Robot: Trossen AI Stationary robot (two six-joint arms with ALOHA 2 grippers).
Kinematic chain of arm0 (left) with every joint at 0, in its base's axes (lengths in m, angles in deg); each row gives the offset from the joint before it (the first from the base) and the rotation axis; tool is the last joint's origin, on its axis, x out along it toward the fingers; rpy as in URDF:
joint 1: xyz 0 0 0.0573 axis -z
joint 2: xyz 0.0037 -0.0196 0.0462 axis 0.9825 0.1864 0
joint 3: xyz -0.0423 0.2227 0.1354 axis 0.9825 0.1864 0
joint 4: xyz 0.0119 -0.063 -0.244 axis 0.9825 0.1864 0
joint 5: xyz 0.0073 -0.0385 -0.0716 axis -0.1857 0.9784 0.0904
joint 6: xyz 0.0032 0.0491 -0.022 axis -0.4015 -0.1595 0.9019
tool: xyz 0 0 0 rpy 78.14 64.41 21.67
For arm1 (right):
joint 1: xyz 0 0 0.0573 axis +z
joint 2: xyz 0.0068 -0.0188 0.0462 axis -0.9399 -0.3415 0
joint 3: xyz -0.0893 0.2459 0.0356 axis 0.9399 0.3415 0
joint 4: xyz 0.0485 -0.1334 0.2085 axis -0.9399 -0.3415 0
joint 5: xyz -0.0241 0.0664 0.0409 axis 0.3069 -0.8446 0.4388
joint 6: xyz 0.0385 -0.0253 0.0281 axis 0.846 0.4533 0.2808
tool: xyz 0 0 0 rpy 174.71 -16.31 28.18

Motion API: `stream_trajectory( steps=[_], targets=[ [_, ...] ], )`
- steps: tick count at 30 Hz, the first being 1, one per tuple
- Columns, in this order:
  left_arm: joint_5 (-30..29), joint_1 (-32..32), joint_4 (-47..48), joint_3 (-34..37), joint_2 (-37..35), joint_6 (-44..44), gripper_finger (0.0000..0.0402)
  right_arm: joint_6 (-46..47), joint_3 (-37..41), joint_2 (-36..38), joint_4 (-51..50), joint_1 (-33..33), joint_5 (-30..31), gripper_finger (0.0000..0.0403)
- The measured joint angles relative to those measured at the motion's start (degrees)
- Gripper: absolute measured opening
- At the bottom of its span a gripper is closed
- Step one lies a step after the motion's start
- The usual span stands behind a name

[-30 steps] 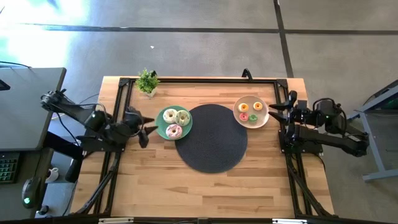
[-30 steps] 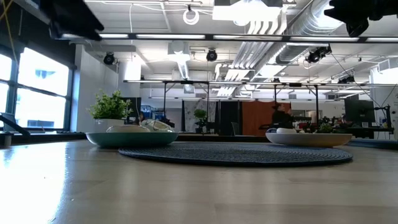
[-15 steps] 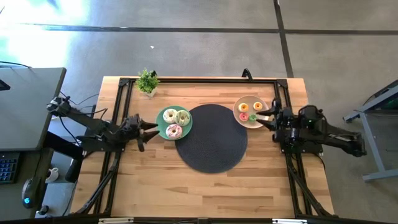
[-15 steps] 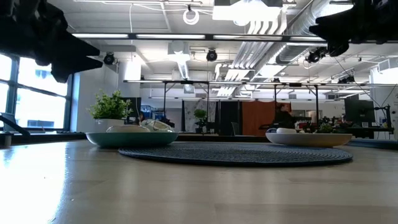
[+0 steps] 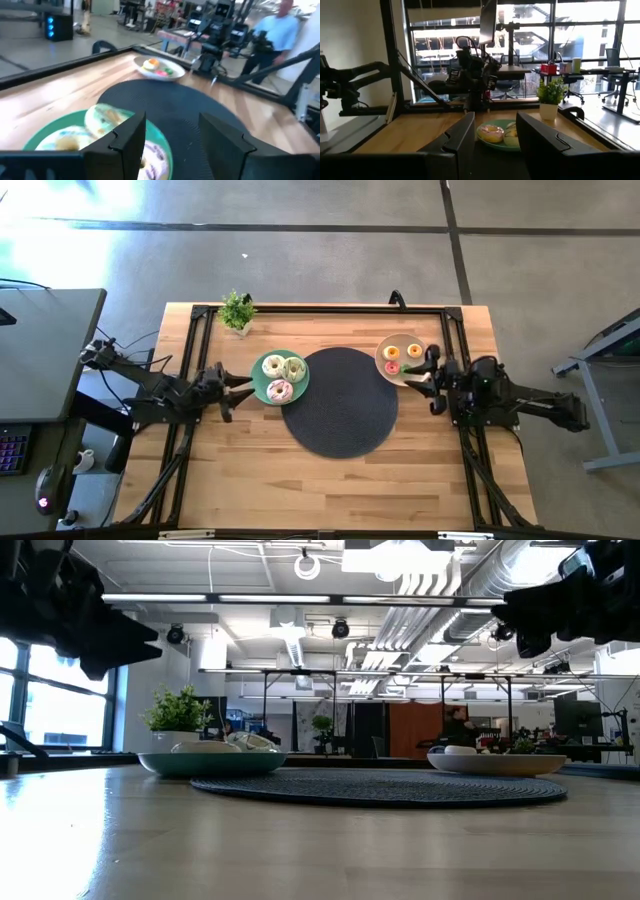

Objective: Pick & Place donuts
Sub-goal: Return to Home Position

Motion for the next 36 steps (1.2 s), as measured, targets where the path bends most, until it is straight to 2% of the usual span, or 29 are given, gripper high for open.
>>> stream_trajectory(
  steps=[5, 10, 36],
  targets=[
    [-2.7, 0.0, 1.1, 0.0, 0.1, 1.3, 0.0182, 0.5, 0.0, -0.1, -1.2, 0.0, 0.1, 0.0140],
    [-2.7, 0.0, 1.2, 0.1, 0.1, -1.1, 0.0182, 1.5, 0.0, -0.1, -1.8, 0.0, 0.4, 0.0140],
    [-1.5, 0.0, 1.1, 0.1, 0.1, -1.2, 0.0182, 1.4, 0.1, -0.1, -2.0, 0.0, 0.4, 0.0140]
  ],
)
